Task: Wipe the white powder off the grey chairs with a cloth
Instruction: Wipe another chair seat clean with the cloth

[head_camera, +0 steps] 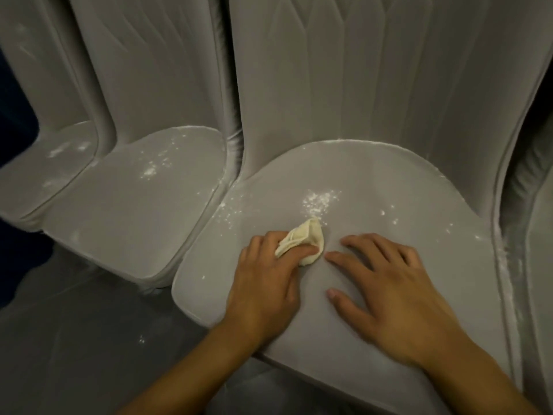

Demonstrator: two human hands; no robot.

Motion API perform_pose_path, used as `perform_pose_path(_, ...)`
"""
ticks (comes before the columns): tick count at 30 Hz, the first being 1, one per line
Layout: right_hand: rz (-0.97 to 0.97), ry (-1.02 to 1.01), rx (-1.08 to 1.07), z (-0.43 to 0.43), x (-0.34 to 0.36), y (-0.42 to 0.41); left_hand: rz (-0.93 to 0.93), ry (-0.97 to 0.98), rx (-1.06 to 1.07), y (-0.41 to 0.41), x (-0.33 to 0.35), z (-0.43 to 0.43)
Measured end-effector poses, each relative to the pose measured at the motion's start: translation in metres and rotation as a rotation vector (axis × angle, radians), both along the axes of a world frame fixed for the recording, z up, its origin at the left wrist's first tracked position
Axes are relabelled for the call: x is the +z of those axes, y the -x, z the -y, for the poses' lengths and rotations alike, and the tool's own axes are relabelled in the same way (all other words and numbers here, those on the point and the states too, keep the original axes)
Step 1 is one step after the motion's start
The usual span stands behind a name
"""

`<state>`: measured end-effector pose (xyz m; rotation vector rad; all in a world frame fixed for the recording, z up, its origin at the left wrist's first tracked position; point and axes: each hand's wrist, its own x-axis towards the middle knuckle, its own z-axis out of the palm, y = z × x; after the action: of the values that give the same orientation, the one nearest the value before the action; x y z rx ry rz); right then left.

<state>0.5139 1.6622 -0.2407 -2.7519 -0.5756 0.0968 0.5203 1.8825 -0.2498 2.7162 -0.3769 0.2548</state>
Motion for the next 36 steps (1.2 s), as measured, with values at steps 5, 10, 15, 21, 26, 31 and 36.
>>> perform_pose_path(5,-0.029,0.087,-0.021,-0.006,-0.001,0.005,-0.049,-0.01,-0.142,-0.017,0.006,-0.012)
perform_pose_path(10,-0.006,0.125,-0.031,-0.011,0.0,0.011,-0.066,-0.042,-0.359,-0.036,0.012,-0.024)
perform_pose_path(15,0.05,0.11,-0.055,-0.011,-0.006,0.014,-0.173,-0.117,-0.527,-0.076,0.028,-0.028)
perform_pose_path(21,0.109,0.08,-0.032,-0.011,-0.011,0.015,-0.174,-0.261,-0.633,-0.093,0.035,-0.009)
perform_pose_path(26,0.036,0.088,-0.094,-0.033,0.016,-0.002,-0.26,0.012,-0.641,-0.108,0.044,-0.07)
perform_pose_path(31,0.199,0.159,-0.214,-0.069,0.005,0.0,-0.006,0.082,-0.194,-0.149,0.037,-0.164)
perform_pose_path(36,0.184,0.022,-0.265,-0.062,-0.004,0.012,-0.188,-0.093,-0.114,-0.154,0.016,-0.173)
